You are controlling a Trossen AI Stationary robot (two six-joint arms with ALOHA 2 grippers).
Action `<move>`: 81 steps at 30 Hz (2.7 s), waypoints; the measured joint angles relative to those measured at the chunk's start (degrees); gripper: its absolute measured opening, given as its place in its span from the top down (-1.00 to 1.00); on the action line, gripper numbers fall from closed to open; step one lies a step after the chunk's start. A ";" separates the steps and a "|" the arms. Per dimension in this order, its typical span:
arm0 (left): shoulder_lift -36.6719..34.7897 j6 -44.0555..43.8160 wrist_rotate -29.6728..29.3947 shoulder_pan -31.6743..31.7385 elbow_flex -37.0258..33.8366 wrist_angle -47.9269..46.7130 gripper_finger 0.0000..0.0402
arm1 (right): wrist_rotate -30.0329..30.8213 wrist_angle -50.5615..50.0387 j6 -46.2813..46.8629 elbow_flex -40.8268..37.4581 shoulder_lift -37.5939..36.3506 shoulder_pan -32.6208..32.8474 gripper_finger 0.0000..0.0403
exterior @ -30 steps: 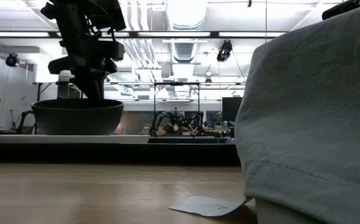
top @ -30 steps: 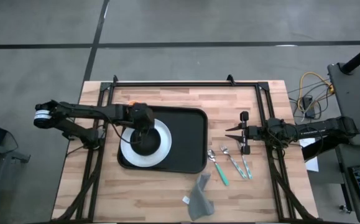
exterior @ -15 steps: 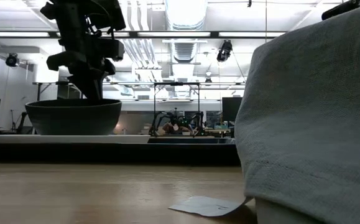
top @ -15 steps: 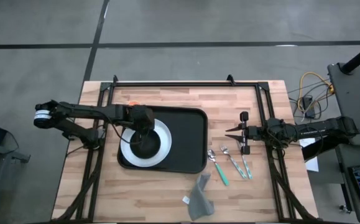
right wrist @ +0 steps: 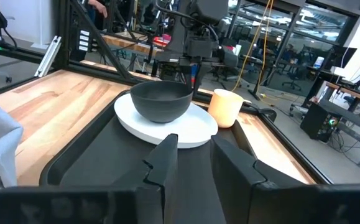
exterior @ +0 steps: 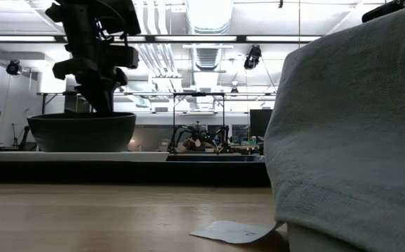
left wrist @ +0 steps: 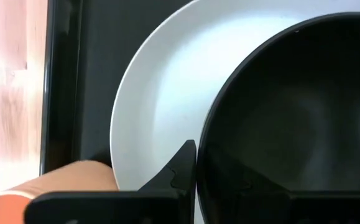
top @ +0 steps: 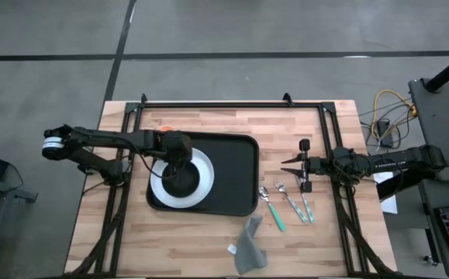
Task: Set up tray
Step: Put the black bowl on top of the white plate, then put the gray napkin on the black serving tray to the right of the white plate
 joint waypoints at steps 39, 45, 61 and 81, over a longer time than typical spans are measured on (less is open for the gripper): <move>0.00 -1.21 -0.57 -0.07 2.66 0.56 0.58 | 0.01 -0.37 0.35 0.00 0.00 -0.01 0.62; -0.20 -12.16 5.48 -0.86 2.64 0.21 0.58 | -0.01 -0.44 0.66 0.00 -0.02 0.01 0.66; -0.87 -12.65 22.91 -35.81 2.53 23.95 0.58 | -0.01 -0.44 0.79 0.00 -0.02 0.01 0.57; -29.68 -12.67 18.67 -47.76 -25.40 49.73 0.58 | -0.01 0.80 -1.75 0.00 -0.02 0.01 0.64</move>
